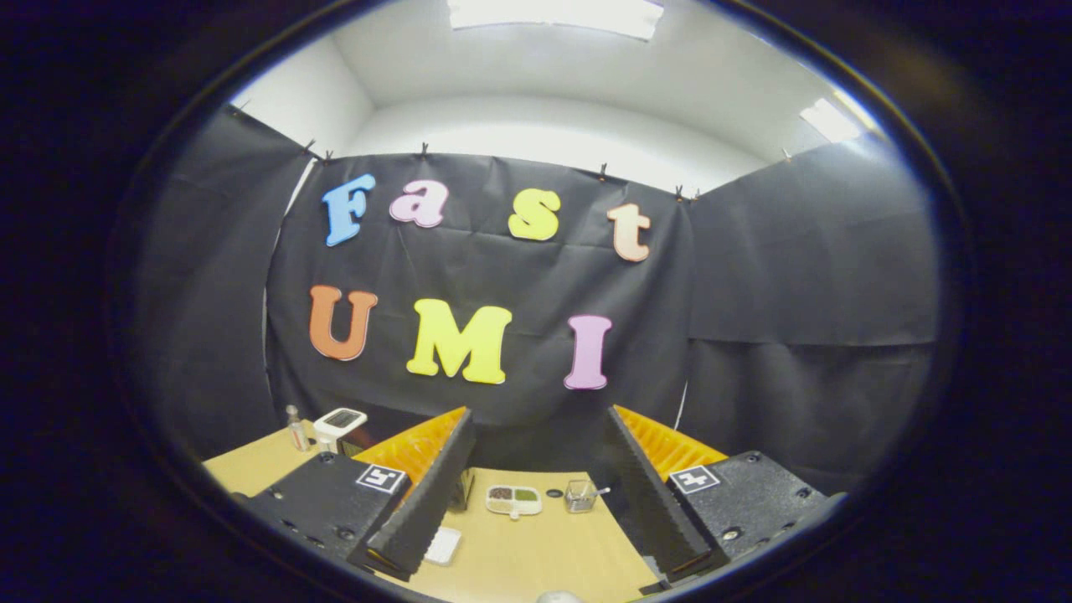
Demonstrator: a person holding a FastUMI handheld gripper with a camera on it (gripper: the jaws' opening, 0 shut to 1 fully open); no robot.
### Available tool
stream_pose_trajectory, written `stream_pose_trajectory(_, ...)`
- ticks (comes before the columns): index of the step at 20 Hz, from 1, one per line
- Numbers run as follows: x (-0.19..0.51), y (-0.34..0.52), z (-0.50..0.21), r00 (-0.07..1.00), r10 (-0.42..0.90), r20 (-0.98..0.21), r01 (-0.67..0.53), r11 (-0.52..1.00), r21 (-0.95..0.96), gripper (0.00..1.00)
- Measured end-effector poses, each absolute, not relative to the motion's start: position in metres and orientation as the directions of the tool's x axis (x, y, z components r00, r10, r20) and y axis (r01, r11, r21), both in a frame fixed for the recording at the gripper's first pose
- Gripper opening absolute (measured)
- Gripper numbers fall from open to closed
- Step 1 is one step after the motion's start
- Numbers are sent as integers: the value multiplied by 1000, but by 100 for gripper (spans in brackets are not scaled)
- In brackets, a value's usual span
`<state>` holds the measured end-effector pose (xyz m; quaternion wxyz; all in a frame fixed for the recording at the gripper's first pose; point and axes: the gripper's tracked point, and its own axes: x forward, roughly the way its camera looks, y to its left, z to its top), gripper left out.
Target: Open the toaster oven, put the food inside, and close the toaster oven door.
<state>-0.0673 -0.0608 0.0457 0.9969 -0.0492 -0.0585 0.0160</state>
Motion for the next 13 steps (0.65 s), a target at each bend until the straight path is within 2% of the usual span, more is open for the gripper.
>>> stream_pose_trajectory(3, -61, -72, 28, 994, 60, 87, -56, 997, -50, 99)
stream_pose_trajectory(13, -33, -112, -3, 1000, 19, 19, -19, 1000, 6, 99)
